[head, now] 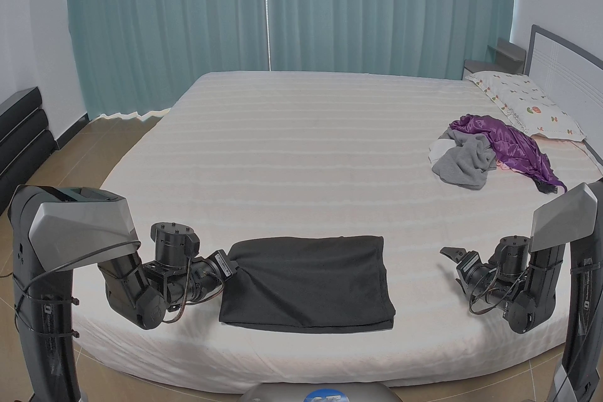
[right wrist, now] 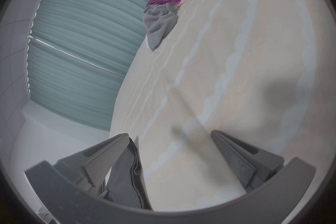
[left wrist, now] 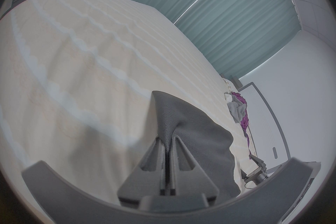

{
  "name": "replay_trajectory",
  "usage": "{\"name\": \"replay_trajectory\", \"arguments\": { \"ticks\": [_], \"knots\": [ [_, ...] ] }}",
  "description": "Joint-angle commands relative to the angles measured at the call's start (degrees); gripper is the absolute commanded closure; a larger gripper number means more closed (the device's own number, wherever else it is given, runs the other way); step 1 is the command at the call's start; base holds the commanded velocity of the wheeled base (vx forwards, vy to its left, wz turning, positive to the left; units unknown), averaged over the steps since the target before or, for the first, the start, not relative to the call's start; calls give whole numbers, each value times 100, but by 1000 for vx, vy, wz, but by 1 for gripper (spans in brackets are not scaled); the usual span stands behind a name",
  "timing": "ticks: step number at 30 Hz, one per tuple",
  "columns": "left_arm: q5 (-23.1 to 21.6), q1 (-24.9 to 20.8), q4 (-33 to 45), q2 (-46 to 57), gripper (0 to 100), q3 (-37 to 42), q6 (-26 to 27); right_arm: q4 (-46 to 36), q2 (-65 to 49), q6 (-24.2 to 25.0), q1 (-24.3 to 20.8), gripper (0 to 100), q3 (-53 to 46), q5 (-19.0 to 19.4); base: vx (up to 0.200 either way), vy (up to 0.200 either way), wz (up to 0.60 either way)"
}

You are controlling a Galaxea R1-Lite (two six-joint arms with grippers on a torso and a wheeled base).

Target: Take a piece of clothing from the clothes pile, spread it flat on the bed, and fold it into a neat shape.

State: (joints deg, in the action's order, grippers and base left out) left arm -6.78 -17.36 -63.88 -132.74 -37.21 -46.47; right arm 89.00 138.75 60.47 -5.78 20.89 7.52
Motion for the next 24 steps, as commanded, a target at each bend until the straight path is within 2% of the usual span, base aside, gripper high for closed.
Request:
{"name": "replay_trajectory", "arguments": {
  "ticks": [1,15,16,24],
  "knots": [
    [1,13,-2,-6,100,-15,-2,82,3,0,-2,0,2,4,0,0,0],
    [1,13,-2,-32,100,20,-11,82,3,0,-2,0,2,4,0,0,0],
    [1,13,-2,-32,0,20,-11,82,3,0,-2,0,2,4,0,0,0],
    [1,31,-2,-15,0,29,-11,82,3,0,-2,0,2,12,0,0,0]
  ]
}}
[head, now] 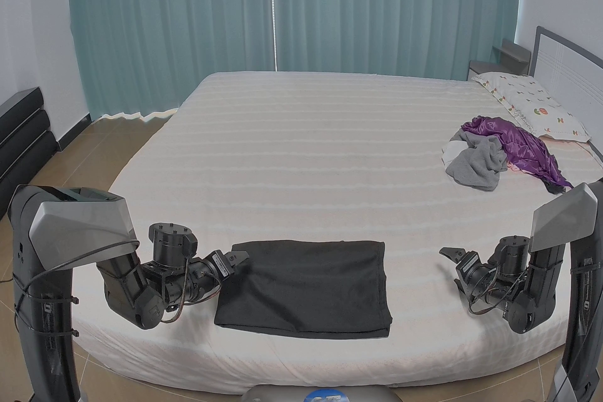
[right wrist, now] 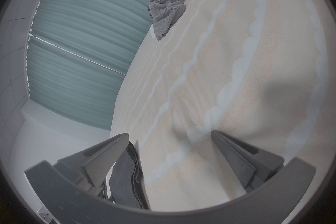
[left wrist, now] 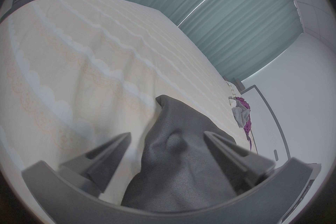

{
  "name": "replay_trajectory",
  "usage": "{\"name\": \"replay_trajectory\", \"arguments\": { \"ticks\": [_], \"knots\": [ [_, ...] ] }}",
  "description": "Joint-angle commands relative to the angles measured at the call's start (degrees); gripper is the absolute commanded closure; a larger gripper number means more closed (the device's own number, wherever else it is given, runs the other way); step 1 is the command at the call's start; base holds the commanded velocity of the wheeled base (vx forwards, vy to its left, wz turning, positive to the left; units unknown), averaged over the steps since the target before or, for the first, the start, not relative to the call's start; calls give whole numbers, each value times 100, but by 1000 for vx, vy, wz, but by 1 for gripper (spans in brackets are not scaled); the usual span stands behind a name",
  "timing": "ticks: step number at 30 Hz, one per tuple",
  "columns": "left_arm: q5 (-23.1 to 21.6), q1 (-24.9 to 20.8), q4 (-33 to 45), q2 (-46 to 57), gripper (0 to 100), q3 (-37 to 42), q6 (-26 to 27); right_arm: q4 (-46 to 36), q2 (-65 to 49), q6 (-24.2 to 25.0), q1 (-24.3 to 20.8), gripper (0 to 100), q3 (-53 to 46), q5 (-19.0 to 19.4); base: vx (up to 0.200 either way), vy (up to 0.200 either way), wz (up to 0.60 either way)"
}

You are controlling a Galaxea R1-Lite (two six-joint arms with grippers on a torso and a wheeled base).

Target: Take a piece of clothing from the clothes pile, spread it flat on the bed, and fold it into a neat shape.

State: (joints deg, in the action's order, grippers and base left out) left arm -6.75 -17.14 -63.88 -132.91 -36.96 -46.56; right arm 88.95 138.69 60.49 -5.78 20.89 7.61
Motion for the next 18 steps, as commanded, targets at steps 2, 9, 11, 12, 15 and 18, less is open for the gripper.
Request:
{"name": "replay_trajectory", "arguments": {
  "ticks": [2,9,11,12,15,18],
  "knots": [
    [-1,26,-2,20,0,22,-3,87,-9,7,7,0,2,13,0,0,0],
    [-1,211,7,415,0,66,-530,87,-97,59,94,0,46,-14,0,0,0],
    [-10,334,60,635,0,84,-548,96,-202,7,156,0,20,-49,0,0,0],
    [-10,387,69,723,0,110,-548,96,-308,-11,191,0,-6,-49,0,0,0],
    [-10,466,69,934,0,163,-548,87,-624,-2,288,0,-59,-49,0,0,0],
    [-10,677,69,1663,0,233,-548,87,-1626,-257,516,0,-402,-49,0,0,0]
  ]
}}
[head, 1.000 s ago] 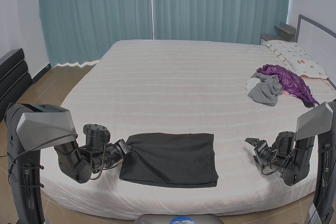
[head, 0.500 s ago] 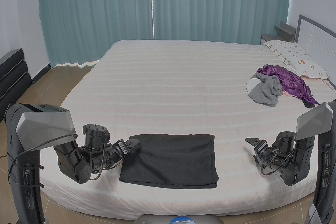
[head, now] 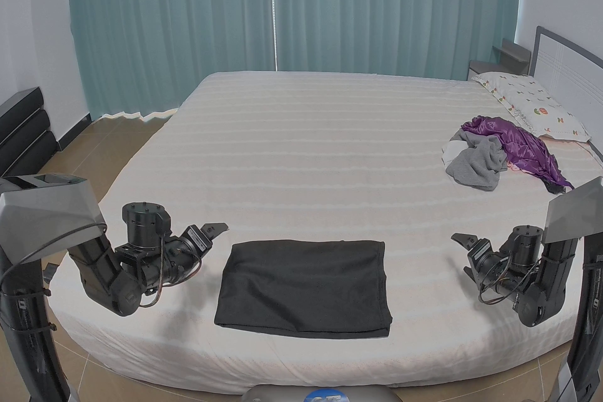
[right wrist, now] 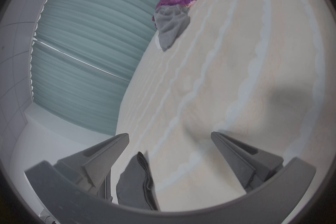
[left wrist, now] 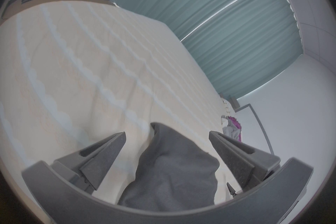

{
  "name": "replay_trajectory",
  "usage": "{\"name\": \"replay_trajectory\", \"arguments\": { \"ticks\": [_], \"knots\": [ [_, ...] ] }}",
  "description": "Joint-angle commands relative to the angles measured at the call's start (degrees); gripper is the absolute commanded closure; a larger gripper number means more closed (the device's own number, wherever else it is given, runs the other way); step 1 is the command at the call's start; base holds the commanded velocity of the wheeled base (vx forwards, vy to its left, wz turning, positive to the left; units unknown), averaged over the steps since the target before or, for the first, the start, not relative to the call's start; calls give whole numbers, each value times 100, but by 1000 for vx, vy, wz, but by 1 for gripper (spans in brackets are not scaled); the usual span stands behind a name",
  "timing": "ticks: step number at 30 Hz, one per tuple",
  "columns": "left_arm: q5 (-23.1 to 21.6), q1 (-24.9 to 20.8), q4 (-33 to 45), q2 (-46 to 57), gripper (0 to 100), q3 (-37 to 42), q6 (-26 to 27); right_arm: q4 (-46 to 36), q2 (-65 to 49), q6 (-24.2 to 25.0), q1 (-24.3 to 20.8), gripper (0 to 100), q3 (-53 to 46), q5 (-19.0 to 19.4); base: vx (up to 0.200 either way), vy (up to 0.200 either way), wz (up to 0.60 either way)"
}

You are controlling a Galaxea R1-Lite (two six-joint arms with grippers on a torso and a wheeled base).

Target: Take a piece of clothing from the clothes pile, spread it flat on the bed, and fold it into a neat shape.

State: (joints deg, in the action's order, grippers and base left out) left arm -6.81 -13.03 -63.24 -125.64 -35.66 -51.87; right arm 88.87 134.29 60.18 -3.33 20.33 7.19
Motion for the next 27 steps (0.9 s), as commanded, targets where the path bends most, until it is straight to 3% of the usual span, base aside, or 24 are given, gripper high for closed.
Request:
{"name": "replay_trajectory", "arguments": {
  "ticks": [1,9,14,19,24,27],
  "knots": [
    [5,319,-4,1120,0,138,2,95,-1450,-402,350,0,-416,-7,0,0,0],
    [128,503,-4,2650,0,428,300,87,-3612,-1483,368,0,-1093,45,0,0,0],
    [180,565,5,4012,0,771,1030,34,-5167,-2591,333,0,-1506,133,0,0,0],
    [295,512,23,5225,0,1307,1759,-107,-6574,-3505,315,0,-2033,538,0,0,0],
    [321,556,32,6209,0,1975,2304,-1856,-8226,-3584,403,0,-2033,643,0,0,0],
    [471,556,216,6868,0,2186,2454,-3236,-9307,-4015,333,0,-1937,757,0,0,0]
  ]
}}
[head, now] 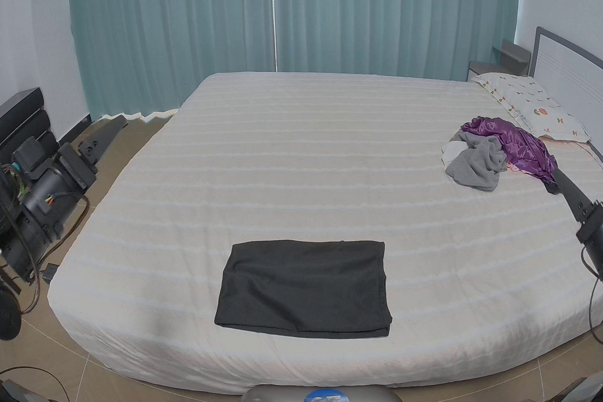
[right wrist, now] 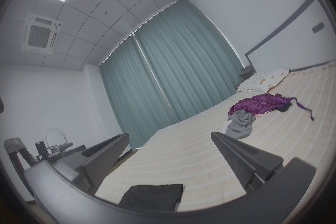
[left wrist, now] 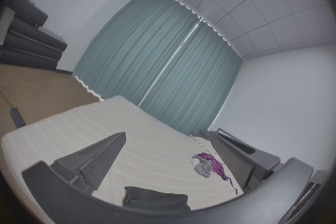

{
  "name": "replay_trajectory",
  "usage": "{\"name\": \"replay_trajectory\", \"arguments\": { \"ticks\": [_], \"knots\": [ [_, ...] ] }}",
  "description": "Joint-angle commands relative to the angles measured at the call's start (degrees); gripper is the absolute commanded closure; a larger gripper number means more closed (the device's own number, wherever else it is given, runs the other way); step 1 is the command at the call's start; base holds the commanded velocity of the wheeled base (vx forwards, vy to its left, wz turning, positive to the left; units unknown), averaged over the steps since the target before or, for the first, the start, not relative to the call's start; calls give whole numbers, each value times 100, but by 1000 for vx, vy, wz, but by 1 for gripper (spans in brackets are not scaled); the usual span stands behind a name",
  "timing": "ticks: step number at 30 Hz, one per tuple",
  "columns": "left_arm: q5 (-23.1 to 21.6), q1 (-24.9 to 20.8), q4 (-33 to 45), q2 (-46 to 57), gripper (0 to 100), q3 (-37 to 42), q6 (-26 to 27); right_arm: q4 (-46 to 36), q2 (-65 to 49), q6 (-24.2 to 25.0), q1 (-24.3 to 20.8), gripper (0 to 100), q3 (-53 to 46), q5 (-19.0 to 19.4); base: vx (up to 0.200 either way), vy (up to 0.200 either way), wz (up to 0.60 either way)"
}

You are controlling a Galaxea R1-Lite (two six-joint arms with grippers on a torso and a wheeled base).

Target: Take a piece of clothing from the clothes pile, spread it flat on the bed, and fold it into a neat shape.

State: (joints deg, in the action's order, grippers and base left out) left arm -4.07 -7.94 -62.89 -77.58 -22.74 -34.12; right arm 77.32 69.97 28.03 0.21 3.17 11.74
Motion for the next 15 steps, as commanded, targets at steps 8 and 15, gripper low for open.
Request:
{"name": "replay_trajectory", "arguments": {
  "ticks": [8,15],
  "knots": [
    [592,38,2158,4119,0,902,1479,-5816,-5248,-1625,-65,0,219,390,0,0,0],
    [891,126,4101,6132,0,577,2542,-8515,-6936,-2302,-73,0,1160,390,0,0,0]
  ]
}}
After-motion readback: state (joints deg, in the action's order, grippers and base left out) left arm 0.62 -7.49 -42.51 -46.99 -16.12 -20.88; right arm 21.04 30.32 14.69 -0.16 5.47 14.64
